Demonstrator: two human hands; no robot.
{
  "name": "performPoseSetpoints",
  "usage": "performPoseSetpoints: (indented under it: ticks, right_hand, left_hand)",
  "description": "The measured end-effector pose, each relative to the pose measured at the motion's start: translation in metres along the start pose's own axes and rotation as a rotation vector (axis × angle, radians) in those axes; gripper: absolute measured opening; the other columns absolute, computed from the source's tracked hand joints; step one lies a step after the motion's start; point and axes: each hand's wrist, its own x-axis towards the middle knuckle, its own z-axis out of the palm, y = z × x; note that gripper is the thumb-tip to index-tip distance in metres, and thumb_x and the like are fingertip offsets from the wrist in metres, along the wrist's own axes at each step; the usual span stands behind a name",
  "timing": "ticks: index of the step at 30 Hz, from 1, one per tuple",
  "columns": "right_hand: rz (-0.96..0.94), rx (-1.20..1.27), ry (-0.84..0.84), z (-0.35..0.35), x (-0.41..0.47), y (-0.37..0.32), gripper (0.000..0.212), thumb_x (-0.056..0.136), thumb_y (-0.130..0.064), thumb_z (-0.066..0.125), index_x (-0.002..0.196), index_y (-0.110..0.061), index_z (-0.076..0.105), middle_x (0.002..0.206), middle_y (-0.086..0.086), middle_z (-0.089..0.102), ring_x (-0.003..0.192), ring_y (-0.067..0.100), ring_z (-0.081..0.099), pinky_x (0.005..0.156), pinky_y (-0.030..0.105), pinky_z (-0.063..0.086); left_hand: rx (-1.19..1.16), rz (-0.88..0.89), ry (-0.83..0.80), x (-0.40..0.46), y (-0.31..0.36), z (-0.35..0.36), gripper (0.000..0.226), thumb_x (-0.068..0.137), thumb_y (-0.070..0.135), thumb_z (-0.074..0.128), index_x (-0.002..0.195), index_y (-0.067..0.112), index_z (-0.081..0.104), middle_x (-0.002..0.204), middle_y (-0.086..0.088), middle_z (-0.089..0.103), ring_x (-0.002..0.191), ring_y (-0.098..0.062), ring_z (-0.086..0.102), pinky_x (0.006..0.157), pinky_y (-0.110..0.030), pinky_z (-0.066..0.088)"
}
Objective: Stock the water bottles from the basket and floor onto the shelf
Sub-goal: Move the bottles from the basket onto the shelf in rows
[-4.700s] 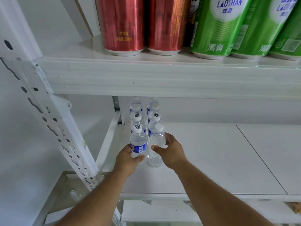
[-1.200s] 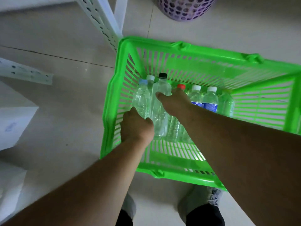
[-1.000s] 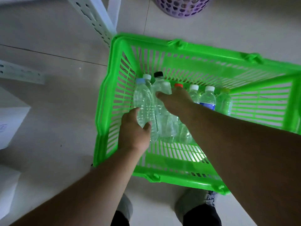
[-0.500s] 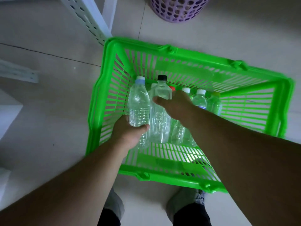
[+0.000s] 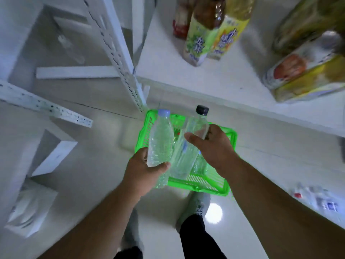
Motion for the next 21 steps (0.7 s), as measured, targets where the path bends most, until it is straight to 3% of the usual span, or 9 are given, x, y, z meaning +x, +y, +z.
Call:
performPoseSetpoints:
  ticks: [4, 7, 9, 14, 18, 21]
  right_hand:
    - [-0.098, 0.089, 0.062, -0.050, -0.092, -0.081, 0.062, 0.058, -0.060, 0.080, 0.104, -0.024, 0.062, 0.102, -0.009, 0.073, 0.095, 0.007, 0.070, 0.090, 0.042, 0.056]
    - [-0.176, 0.107, 0.098, -0.082, -0.170, -0.140, 0.050, 0.070, -0.047, 0.084, 0.108, -0.024, 0.060, 0.104, -0.011, 0.071, 0.094, -0.003, 0.067, 0.084, 0.029, 0.053]
    - [-0.234, 0.095, 0.131, -0.101, -0.222, -0.175, 0.046, 0.075, -0.040, 0.084, 0.109, -0.023, 0.058, 0.103, -0.012, 0.070, 0.092, -0.008, 0.065, 0.080, 0.024, 0.051]
    - [-0.354, 0.092, 0.217, -0.135, -0.327, -0.241, 0.055, 0.069, -0.049, 0.085, 0.115, -0.030, 0.061, 0.105, -0.016, 0.071, 0.099, -0.003, 0.066, 0.090, 0.034, 0.055]
    - [-0.441, 0.086, 0.278, -0.157, -0.381, -0.275, 0.062, 0.062, -0.066, 0.081, 0.112, -0.032, 0.065, 0.102, -0.014, 0.074, 0.096, 0.002, 0.069, 0.088, 0.039, 0.057]
    - [-0.508, 0.102, 0.323, -0.173, -0.404, -0.293, 0.057, 0.063, -0.064, 0.081, 0.109, -0.033, 0.065, 0.100, -0.015, 0.074, 0.094, 0.004, 0.070, 0.087, 0.041, 0.058]
  left_hand:
    - [0.016, 0.102, -0.019, -0.079, 0.066, -0.056, 0.044, 0.069, 0.026, 0.088, 0.106, 0.020, 0.066, 0.095, 0.006, 0.073, 0.090, -0.008, 0.068, 0.075, -0.019, 0.051]
    - [0.026, 0.209, -0.029, -0.141, 0.114, -0.100, 0.044, 0.071, 0.026, 0.086, 0.110, 0.023, 0.065, 0.098, 0.008, 0.073, 0.091, -0.005, 0.067, 0.075, -0.014, 0.049]
    - [0.004, 0.269, -0.044, -0.182, 0.143, -0.127, 0.044, 0.071, 0.025, 0.086, 0.110, 0.025, 0.065, 0.097, 0.009, 0.074, 0.089, -0.002, 0.068, 0.078, -0.019, 0.052]
    - [-0.016, 0.419, -0.046, -0.266, 0.199, -0.180, 0.037, 0.071, 0.017, 0.087, 0.099, 0.027, 0.066, 0.088, 0.009, 0.076, 0.078, 0.002, 0.070, 0.071, -0.020, 0.052]
    - [-0.037, 0.509, -0.040, -0.313, 0.230, -0.206, 0.041, 0.070, 0.013, 0.086, 0.101, 0.029, 0.064, 0.092, 0.010, 0.075, 0.083, -0.001, 0.070, 0.077, -0.024, 0.054]
    - [-0.065, 0.560, -0.021, -0.335, 0.248, -0.216, 0.043, 0.069, 0.011, 0.087, 0.104, 0.027, 0.065, 0.093, 0.008, 0.076, 0.086, -0.004, 0.071, 0.079, -0.027, 0.056]
